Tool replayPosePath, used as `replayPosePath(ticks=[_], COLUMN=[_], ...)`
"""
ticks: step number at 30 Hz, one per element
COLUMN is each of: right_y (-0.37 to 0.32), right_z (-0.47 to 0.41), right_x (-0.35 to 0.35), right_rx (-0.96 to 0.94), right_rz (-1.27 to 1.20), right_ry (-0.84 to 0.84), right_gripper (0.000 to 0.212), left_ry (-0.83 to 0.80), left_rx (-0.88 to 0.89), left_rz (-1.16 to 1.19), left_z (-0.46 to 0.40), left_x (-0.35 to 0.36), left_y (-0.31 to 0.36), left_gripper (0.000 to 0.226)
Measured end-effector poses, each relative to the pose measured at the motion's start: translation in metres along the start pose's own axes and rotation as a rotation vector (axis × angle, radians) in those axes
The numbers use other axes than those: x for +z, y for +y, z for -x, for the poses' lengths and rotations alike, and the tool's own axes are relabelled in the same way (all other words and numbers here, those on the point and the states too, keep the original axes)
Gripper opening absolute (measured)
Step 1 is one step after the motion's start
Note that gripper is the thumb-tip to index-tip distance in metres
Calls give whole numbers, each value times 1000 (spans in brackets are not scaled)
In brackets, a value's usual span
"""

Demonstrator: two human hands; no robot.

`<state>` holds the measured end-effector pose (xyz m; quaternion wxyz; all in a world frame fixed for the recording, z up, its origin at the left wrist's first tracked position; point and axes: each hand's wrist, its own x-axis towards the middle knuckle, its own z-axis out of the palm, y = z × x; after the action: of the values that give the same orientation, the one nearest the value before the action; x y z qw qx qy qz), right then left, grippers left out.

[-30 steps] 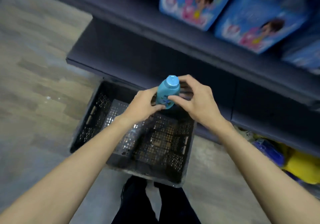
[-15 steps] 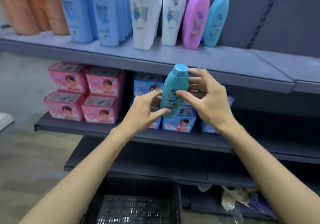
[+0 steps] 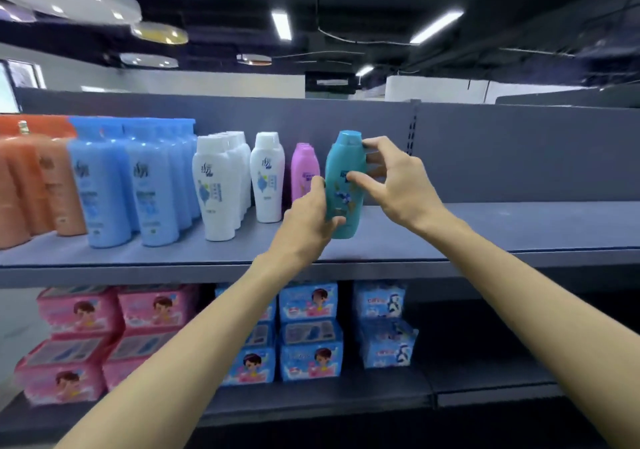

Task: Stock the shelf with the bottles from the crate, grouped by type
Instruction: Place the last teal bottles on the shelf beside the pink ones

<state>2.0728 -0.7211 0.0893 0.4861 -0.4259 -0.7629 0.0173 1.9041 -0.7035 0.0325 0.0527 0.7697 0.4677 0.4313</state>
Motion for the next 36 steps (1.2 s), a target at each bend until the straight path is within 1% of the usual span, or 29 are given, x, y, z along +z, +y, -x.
replayPosePath(ticks=[5,7,10,15,20,24,28,31,36], right_y=[24,34,51,87,116,133,147,154,159], right_z=[-21,-28,-37,-51,-78,-99,-112,-117,-121], right_x=[5,9,15,25,38,55,67,71,76], right_rx=[47,68,81,99,84,46,23,4,-6], right_rz=[297,364,427,448,438,448,440,419,416], right_ry=[-126,-164,-218,-249,-281,-274,-269,-264,-257], right_gripper=[42,38,38,37,41,40,41,46,51], left_ry=[-21,-53,-86,-120,-93,-75,-29,-1,-4], left_rx=[-50,-87,-115,-142,-211,-265,-305,-345,-383], left_rz=[-33,-48,-55,-100,-91,-92,-162,-220,-215], left_z=[-26,-34,-46,-67,-93,-113,-126,-134,-141], left_x=[30,40,51,70,83,93,106,111,115], left_y=[-4,-7,-12,-26,-40,-51,-59,-59,-57], left_gripper=[41,40,38,35,33,33,32,31,31])
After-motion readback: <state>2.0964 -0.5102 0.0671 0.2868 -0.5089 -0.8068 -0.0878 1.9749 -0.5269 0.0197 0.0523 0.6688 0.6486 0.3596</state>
